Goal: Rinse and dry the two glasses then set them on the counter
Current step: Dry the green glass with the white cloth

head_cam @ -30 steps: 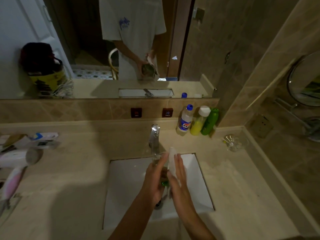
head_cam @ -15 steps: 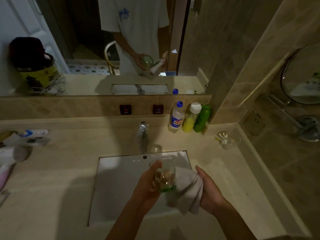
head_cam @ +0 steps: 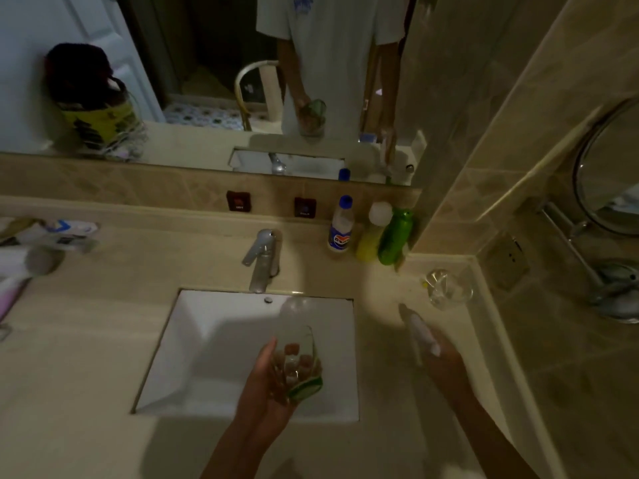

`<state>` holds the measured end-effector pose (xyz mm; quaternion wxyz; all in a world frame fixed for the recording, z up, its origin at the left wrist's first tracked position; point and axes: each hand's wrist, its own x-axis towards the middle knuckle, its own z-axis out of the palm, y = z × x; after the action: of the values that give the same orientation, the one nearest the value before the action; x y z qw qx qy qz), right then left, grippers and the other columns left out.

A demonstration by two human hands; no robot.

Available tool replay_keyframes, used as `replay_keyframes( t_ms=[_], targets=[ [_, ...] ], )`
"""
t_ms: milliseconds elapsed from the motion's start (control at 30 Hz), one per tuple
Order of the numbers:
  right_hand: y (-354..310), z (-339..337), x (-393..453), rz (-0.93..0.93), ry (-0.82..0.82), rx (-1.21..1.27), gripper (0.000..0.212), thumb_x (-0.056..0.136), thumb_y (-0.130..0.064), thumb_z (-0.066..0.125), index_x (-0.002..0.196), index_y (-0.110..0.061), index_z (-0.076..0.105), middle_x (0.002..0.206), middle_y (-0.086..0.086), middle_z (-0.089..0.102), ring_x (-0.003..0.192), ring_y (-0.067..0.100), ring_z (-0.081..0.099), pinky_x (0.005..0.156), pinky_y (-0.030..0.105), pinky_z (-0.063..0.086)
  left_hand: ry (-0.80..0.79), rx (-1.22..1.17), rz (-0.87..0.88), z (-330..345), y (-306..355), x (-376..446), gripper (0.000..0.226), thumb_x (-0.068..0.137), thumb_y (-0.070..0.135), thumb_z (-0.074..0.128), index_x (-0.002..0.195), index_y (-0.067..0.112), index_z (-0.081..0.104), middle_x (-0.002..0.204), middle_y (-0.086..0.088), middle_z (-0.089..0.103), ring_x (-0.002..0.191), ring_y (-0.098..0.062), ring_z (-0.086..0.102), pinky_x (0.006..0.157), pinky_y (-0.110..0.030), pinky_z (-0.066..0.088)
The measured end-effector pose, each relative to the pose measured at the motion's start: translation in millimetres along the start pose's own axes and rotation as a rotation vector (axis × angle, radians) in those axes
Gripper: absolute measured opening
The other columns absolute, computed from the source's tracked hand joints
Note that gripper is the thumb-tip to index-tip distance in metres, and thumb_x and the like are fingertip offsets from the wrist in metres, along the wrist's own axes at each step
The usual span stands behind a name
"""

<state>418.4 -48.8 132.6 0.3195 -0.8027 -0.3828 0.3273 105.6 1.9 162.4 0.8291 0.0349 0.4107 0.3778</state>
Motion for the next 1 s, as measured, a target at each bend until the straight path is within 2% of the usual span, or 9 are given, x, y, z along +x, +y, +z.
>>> replay_keyframes(
  t_ms=[100, 200, 333, 467, 533, 600, 700, 800, 1000],
  targets=[
    [51, 35, 18, -0.223, -0.208, -0.489, 0.063, 0.081, -0.023, 0.035, 0.142, -0.035, 0.044, 0.143, 0.006, 0.050, 0.135, 0.034, 0.041, 0.109, 0.055, 0.031, 0.017, -0.057, 0.008, 5, -13, -5, 0.063, 0.088, 0.043, 0.062, 0.127, -0.007, 0.063, 0.113, -0.031, 0.065, 0.101, -0.042, 0.066, 0.102, -0.054, 0.048],
    [66, 66, 6, -0.151, -0.481, -0.729, 0.084, 0.079, -0.049, 0.033, 0.156, -0.025, 0.009, 0.155, -0.013, -0.003, 0.149, 0.024, -0.001, 0.115, 0.060, 0.003, 0.091, -0.077, 0.023, 9, -25, -2, 0.064, 0.093, 0.045, 0.059, 0.129, -0.008, 0.061, 0.115, -0.031, 0.064, 0.099, -0.041, 0.066, 0.100, -0.052, 0.050],
    [69, 76, -2, -0.141, -0.462, -0.802, 0.090, 0.082, -0.060, 0.024, 0.154, -0.019, -0.010, 0.152, -0.006, -0.029, 0.150, 0.026, -0.013, 0.116, 0.062, -0.003, 0.122, -0.097, 0.016, 18, -36, -2, 0.067, 0.088, 0.045, 0.065, 0.134, -0.005, 0.059, 0.129, -0.030, 0.059, 0.111, -0.041, 0.060, 0.101, -0.052, 0.051],
    [51, 62, 1, -0.164, -0.511, -0.645, 0.081, 0.098, -0.047, 0.041, 0.154, -0.003, 0.003, 0.158, -0.004, -0.009, 0.150, 0.029, -0.010, 0.115, 0.062, 0.008, 0.113, -0.043, -0.002, 28, -46, -1, 0.066, 0.086, 0.043, 0.065, 0.133, -0.003, 0.061, 0.130, -0.034, 0.060, 0.116, -0.044, 0.058, 0.111, -0.057, 0.044],
    [34, 48, -1, -0.243, -0.398, -0.308, 0.050, 0.104, -0.033, 0.035, 0.136, 0.003, 0.050, 0.149, 0.003, 0.043, 0.142, 0.028, 0.025, 0.106, 0.054, 0.041, 0.087, 0.047, 0.025, 36, -51, 1, 0.058, 0.089, 0.039, 0.062, 0.129, -0.004, 0.061, 0.124, -0.037, 0.063, 0.112, -0.045, 0.060, 0.111, -0.060, 0.042],
    [7, 31, -18, -0.149, -0.264, -0.031, 0.029, 0.103, -0.018, 0.045, 0.121, -0.008, 0.065, 0.119, 0.000, 0.064, 0.115, 0.018, 0.054, 0.099, 0.032, 0.050, 0.080, 0.166, 0.070, 42, -54, 1, 0.049, 0.094, 0.033, 0.058, 0.123, -0.006, 0.061, 0.108, -0.033, 0.069, 0.101, -0.042, 0.064, 0.109, -0.061, 0.043],
    [-42, 19, -55, -0.124, -0.319, 0.317, 0.024, 0.098, -0.024, 0.055, 0.117, -0.018, 0.069, 0.120, -0.009, 0.067, 0.112, 0.004, 0.061, 0.101, 0.022, 0.046, 0.062, 0.324, 0.122, 50, -61, 2, 0.059, 0.090, 0.039, 0.059, 0.126, -0.009, 0.061, 0.101, -0.028, 0.067, 0.092, -0.037, 0.066, 0.102, -0.059, 0.049],
    [-62, 28, -86, -0.199, -0.538, 0.418, 0.064, 0.084, -0.065, 0.052, 0.140, -0.035, 0.047, 0.140, -0.027, 0.049, 0.130, -0.012, 0.042, 0.109, 0.016, 0.032, 0.070, 0.382, 0.185, 58, -69, 9, 0.066, 0.091, 0.051, 0.054, 0.127, -0.004, 0.060, 0.112, -0.033, 0.064, 0.098, -0.042, 0.065, 0.086, -0.050, 0.058],
    [-56, 41, -80, -0.233, -0.371, 0.362, 0.094, 0.072, -0.085, 0.047, 0.149, -0.042, 0.016, 0.154, -0.026, 0.022, 0.141, -0.013, 0.019, 0.112, 0.008, 0.019, 0.043, 0.253, 0.234, 71, -82, 5, 0.054, 0.103, 0.053, 0.029, 0.131, 0.020, 0.061, 0.124, -0.011, 0.073, 0.117, -0.026, 0.067, 0.107, -0.045, 0.046]
  ],
)
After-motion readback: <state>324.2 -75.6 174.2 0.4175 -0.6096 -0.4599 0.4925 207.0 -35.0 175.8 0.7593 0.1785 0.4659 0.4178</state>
